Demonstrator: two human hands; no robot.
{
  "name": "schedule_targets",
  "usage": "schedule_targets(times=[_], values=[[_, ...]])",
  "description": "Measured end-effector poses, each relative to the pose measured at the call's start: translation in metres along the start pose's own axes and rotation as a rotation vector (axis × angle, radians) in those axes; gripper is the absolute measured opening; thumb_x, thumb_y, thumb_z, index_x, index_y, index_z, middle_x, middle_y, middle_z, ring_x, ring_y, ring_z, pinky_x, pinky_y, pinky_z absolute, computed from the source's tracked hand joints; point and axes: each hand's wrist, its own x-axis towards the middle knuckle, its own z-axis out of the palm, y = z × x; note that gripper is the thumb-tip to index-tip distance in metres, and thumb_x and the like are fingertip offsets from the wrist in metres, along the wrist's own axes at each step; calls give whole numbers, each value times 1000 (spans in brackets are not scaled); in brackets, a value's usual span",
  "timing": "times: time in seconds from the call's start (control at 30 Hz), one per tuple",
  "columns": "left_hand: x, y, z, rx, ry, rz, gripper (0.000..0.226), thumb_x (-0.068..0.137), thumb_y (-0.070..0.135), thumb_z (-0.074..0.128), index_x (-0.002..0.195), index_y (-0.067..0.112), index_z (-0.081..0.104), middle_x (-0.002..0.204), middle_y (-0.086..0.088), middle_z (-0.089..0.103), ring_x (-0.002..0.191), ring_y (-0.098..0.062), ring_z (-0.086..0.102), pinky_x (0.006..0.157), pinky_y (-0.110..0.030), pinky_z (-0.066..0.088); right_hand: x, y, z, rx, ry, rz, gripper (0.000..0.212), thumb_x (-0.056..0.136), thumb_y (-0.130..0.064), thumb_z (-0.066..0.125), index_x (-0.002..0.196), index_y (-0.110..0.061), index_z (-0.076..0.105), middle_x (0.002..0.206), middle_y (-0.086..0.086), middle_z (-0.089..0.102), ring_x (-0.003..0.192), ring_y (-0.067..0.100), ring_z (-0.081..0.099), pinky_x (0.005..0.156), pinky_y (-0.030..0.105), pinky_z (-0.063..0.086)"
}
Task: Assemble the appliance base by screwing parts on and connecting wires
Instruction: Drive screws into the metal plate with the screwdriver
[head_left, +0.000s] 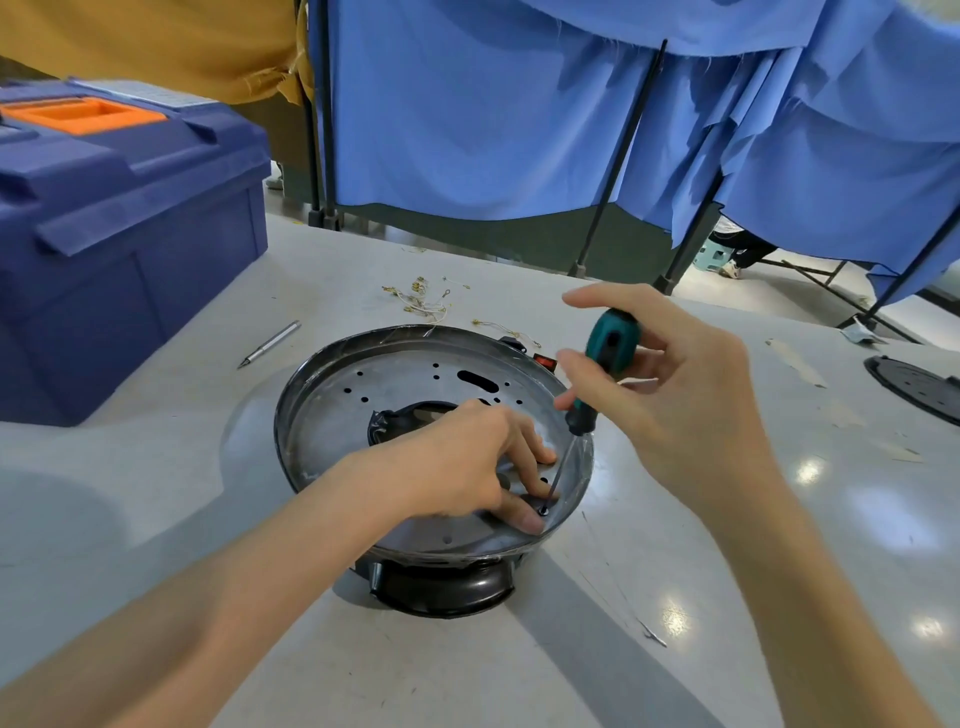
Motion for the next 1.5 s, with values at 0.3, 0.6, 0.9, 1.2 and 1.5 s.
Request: schedule_targets(times=[0.3, 0.6, 0.9, 1.2, 1.5], values=[[0, -3, 1, -64, 0, -26, 28, 68, 29, 88, 94, 27, 78, 96, 34, 57, 89, 25, 48, 72, 0, 32, 7, 2, -24, 61, -335, 130, 39, 98, -18, 51, 136, -27, 48, 126, -13, 57, 114, 2, 61, 89, 16, 52], [0, -2, 1, -4, 11, 3, 26, 69, 32, 86, 94, 28, 78, 114, 24, 57, 107, 6, 51, 88, -10, 34, 3, 4, 3, -117, 144, 78, 15, 86, -24, 74, 97, -21, 65, 74, -3, 60, 60, 20, 68, 59, 35, 60], [-1, 2, 0, -20, -3, -28, 26, 69, 27, 87, 94, 24, 79, 113, 23, 58, 112, 0, 53, 99, -23, 39, -2, 0, -24, 38, -183, 62, 25, 102, -24, 45, 123, -24, 59, 115, -8, 68, 102, -5, 62, 87, 10, 48], [0, 1, -1, -12, -20, -26, 27, 70, 31, 86, 96, 27, 78, 114, 25, 56, 114, 1, 51, 100, -25, 39, -5, -6, 10, 50, 197, -11, 22, 91, -13, 68, 75, -6, 55, 62, 4, 60, 52, 9, 68, 47, 31, 55], [3, -6, 2, -20, 1, -11, 25, 67, 34, 88, 89, 32, 78, 102, 34, 54, 106, 11, 52, 91, -16, 38, 7, 2, -12, -105, 15, 211, 38, 103, -33, 36, 92, -14, 66, 84, 4, 69, 84, 22, 66, 78, 33, 54]])
